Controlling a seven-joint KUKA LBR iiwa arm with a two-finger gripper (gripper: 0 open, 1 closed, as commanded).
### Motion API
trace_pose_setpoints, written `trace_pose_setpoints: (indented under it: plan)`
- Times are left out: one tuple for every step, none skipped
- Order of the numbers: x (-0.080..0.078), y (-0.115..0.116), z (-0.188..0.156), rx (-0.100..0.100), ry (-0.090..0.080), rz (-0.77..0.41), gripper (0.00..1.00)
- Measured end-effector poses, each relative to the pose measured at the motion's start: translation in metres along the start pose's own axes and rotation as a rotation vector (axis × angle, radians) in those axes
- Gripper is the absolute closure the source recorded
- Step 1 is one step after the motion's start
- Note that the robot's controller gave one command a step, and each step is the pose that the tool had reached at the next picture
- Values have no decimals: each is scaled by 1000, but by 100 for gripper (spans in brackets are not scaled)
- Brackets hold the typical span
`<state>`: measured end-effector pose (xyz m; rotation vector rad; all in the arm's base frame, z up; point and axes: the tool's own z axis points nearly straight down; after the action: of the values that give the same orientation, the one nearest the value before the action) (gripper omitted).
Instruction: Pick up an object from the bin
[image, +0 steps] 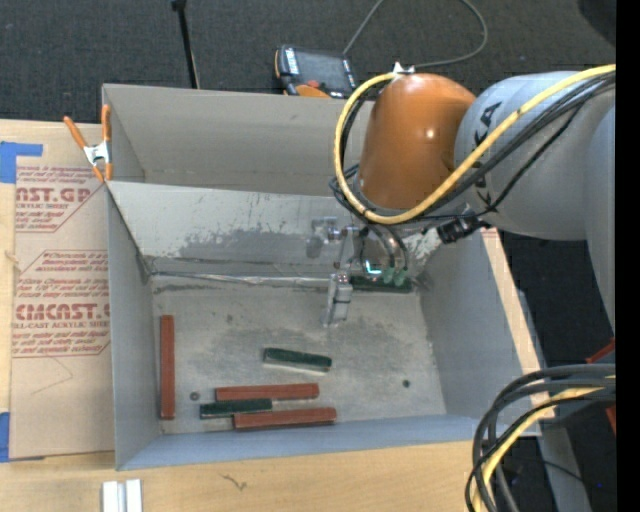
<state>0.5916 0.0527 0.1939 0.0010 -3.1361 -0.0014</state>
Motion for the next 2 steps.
trace_pose_setpoints:
  plan:
    - [59,-1,128,1,1,-96,0]
    - [54,-1,122,0,-12,-95,100]
